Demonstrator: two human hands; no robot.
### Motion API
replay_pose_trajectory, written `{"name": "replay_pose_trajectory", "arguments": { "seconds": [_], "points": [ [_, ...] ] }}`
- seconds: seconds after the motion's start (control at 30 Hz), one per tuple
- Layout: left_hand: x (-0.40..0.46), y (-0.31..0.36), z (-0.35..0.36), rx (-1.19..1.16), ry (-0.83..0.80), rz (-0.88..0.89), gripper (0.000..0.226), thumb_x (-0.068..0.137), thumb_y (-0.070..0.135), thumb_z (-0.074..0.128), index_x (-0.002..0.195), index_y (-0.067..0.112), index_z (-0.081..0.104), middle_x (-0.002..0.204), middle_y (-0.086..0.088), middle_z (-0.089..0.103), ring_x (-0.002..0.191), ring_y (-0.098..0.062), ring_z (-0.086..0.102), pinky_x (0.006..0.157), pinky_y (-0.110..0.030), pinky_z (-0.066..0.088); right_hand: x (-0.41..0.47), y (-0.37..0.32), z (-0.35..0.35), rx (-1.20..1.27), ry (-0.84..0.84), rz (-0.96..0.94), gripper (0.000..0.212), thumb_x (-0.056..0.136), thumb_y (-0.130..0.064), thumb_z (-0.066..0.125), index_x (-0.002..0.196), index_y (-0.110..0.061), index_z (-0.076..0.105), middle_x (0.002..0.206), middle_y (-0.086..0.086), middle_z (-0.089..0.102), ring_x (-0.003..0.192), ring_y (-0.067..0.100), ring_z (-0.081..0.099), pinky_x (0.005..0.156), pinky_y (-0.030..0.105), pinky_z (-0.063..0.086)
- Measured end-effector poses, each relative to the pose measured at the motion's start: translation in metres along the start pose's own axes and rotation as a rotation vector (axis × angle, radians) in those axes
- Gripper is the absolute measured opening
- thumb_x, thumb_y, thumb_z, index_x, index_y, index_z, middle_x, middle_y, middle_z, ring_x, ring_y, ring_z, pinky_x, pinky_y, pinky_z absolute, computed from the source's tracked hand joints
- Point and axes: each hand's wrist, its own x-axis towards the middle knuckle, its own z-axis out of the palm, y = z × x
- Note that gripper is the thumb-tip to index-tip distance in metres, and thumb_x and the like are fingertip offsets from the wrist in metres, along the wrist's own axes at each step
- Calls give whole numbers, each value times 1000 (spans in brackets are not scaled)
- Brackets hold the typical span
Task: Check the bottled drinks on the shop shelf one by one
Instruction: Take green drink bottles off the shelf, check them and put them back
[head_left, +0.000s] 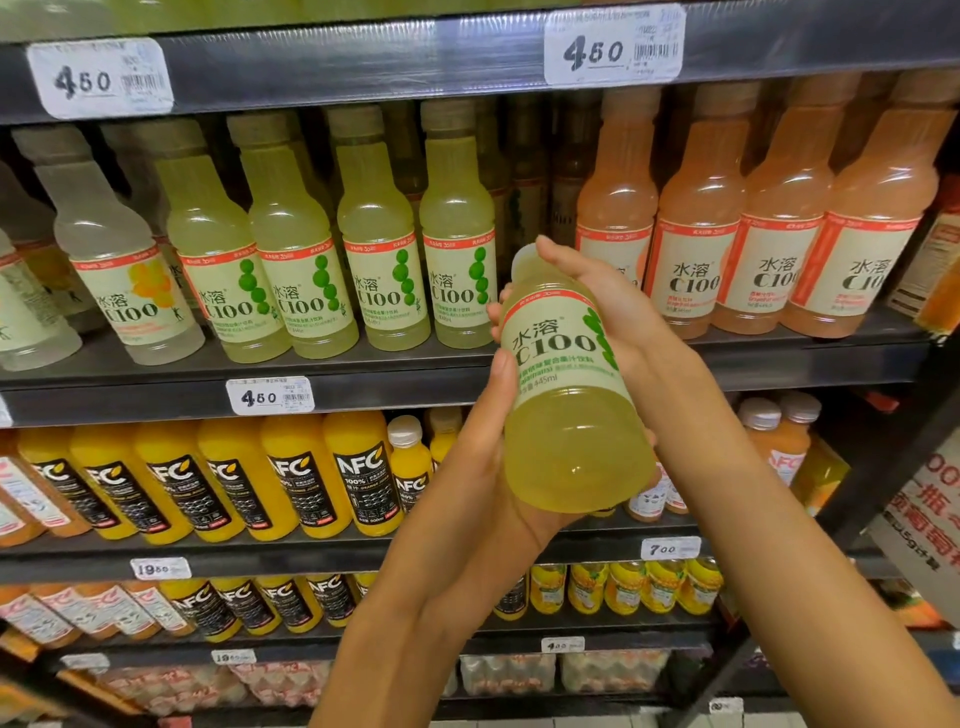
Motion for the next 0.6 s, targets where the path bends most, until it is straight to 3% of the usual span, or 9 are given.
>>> {"name": "replay_pose_trajectory", "arguments": {
  "seconds": [0.13,0.27,0.37,0.43,0.5,0.6],
  "points": [
    [2,-1,-3,-55,-24,26,72,60,35,87,118,0,61,101,-23,69,86,-35,71,80,-47,56,3,0,-4,5,-7,6,54,98,-39,45,142,-10,35,77,15,62,56,23,68,50,28,57],
    [-1,-9,-13,50,-3,48,56,66,37,84,112,9,69,114,-19,68,100,-31,68,93,-45,51,6,-4,-6,13,-40,-112,57,96,-44,48,143,-14,36,71,8,66,64,22,69,65,34,58],
    [1,-16,-16,182,63,63,62,60,54,82,111,22,71,117,-11,69,109,-28,65,96,-43,51,4,-9,-7,-45,-126,-248,46,96,-51,44,119,-12,53,74,5,66,69,21,69,66,34,57],
    [5,-19,-19,306,129,88,68,60,63,77,116,25,66,118,-8,69,111,-25,65,94,-40,53,1,-10,-7,-144,-154,-353,48,97,-54,37,109,-13,58,80,6,69,78,22,70,68,33,56],
    [8,-21,-23,427,187,116,69,62,65,74,119,28,62,115,-5,70,108,-22,66,87,-35,56,-3,-10,-7,-258,-141,-450,48,97,-54,35,112,-16,60,85,5,70,85,22,70,70,33,56],
    [13,-24,-30,555,215,197,50,66,60,65,110,38,63,108,4,72,101,-13,69,79,-28,56,-10,-9,-6,-320,-136,-532,43,97,-49,39,118,-17,57,85,3,70,84,21,70,70,32,56]
  ]
}}
